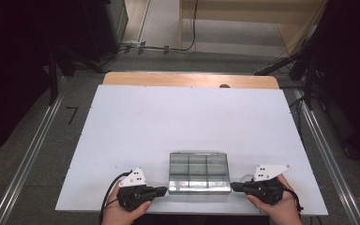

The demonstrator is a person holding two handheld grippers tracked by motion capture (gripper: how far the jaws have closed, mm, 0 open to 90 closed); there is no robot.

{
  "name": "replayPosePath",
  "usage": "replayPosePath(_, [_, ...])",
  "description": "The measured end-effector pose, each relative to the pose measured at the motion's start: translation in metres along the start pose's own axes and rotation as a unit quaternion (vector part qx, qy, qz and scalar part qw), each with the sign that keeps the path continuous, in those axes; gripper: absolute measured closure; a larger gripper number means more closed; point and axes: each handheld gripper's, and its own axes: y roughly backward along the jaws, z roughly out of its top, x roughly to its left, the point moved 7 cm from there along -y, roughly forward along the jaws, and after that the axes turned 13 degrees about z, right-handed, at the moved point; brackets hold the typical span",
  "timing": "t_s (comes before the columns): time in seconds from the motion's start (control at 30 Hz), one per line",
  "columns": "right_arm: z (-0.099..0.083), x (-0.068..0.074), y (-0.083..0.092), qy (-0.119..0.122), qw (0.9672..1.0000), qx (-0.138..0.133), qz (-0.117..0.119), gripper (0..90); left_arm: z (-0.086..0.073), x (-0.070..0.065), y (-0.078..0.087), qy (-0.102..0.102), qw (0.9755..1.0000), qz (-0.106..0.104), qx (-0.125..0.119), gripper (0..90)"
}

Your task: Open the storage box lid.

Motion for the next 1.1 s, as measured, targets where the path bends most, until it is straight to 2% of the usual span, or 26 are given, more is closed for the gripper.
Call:
replayPosePath(0.07, [0.0000,0.0004,0.0003,0.002,1.0000,0.000,0.001,88.2,0.0002,0.0000,-0.0003,-0.002,1.0000,0.003,-0.001,90.0])
replayPosePath(0.3, [0.0023,0.0033,0.0024,0.009,0.9999,-0.005,0.004,88.2,0.0020,0.0001,0.0024,0.001,0.9999,-0.010,-0.011,90.0])
replayPosePath(0.6, [0.0022,0.0041,0.0024,0.007,0.9999,-0.007,-0.002,88.2,0.0031,0.0009,0.0020,-0.002,0.9999,-0.005,-0.015,90.0])
replayPosePath(0.9, [0.0024,0.0035,0.0027,0.005,0.9999,-0.010,0.002,88.3,0.0034,0.0005,0.0021,-0.007,0.9998,-0.004,-0.020,90.0])
replayPosePath(0.93, [0.0022,0.0034,0.0026,0.005,1.0000,-0.008,0.001,88.3,0.0035,0.0003,0.0021,-0.007,0.9997,-0.006,-0.021,90.0])
replayPosePath(1.0, [0.0025,0.0042,0.0023,0.004,0.9999,-0.011,0.008,88.3,0.0071,-0.0029,0.0054,-0.003,0.9988,-0.029,-0.040,90.0])
replayPosePath(1.03, [0.0034,0.0051,0.0026,0.002,0.9998,-0.015,0.015,88.3,0.0087,-0.0048,0.0063,-0.006,0.9985,-0.033,-0.044,90.0])
replayPosePath(1.1, [0.0045,0.0061,0.0027,0.007,0.9998,-0.014,0.011,88.3,0.0101,-0.0085,0.0059,-0.015,0.9985,-0.027,-0.046,90.0])
